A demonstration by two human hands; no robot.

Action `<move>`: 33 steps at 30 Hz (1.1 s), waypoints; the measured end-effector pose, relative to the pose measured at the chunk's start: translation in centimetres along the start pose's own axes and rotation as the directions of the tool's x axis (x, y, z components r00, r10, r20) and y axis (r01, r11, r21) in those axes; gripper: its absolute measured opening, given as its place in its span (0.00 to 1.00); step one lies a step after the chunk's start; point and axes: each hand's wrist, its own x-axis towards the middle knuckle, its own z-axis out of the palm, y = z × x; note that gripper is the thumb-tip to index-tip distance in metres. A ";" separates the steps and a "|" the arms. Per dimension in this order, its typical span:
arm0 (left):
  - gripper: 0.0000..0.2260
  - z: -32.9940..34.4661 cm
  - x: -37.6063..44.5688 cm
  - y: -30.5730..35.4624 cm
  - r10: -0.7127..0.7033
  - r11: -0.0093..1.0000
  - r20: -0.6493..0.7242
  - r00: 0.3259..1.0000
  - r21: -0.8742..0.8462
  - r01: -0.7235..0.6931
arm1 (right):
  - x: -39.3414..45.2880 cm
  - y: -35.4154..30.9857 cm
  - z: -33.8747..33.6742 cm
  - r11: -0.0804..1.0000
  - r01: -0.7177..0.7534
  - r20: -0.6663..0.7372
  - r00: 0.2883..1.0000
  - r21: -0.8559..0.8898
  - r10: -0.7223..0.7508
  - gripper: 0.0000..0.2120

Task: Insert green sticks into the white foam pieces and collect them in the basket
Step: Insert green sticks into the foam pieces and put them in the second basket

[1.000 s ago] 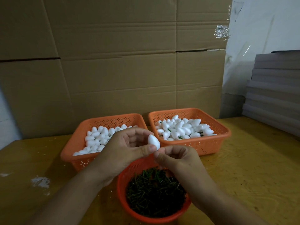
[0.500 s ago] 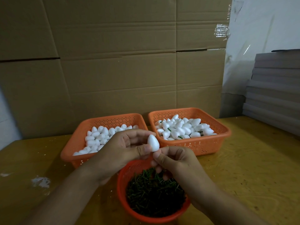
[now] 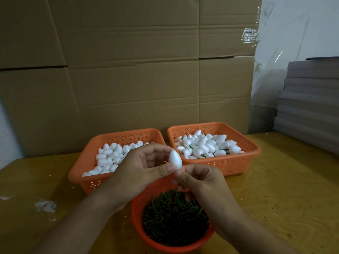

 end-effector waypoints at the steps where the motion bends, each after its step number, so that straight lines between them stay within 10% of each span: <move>1: 0.13 0.0 0.0 0.0 -0.004 1.000 0.001 1.000 -0.005 0.004 | 0.0 0.0 0.0 1.000 0.004 0.002 1.000 -0.002 -0.004 0.09; 12: 0.16 -0.8 2.3 -0.4 -0.230 0.961 -0.125 0.965 -0.183 0.205 | 0.5 0.6 0.1 0.975 -0.159 0.021 0.986 -0.156 0.164 0.04; 21: 0.08 3.3 11.6 -0.3 -0.358 0.931 -0.127 0.925 0.019 0.364 | 0.6 0.7 0.3 0.965 -0.155 0.043 0.985 -0.212 0.168 0.08; 28: 0.10 5.9 17.8 0.6 -0.384 0.911 -0.168 0.908 -0.228 0.343 | 0.4 1.1 0.5 0.960 -0.149 0.046 0.985 -0.237 0.164 0.11; 33: 0.13 0.6 16.2 -2.3 -0.303 0.894 -0.325 0.896 0.230 0.386 | 0.3 1.1 0.2 0.965 -0.131 0.057 0.987 -0.225 0.148 0.09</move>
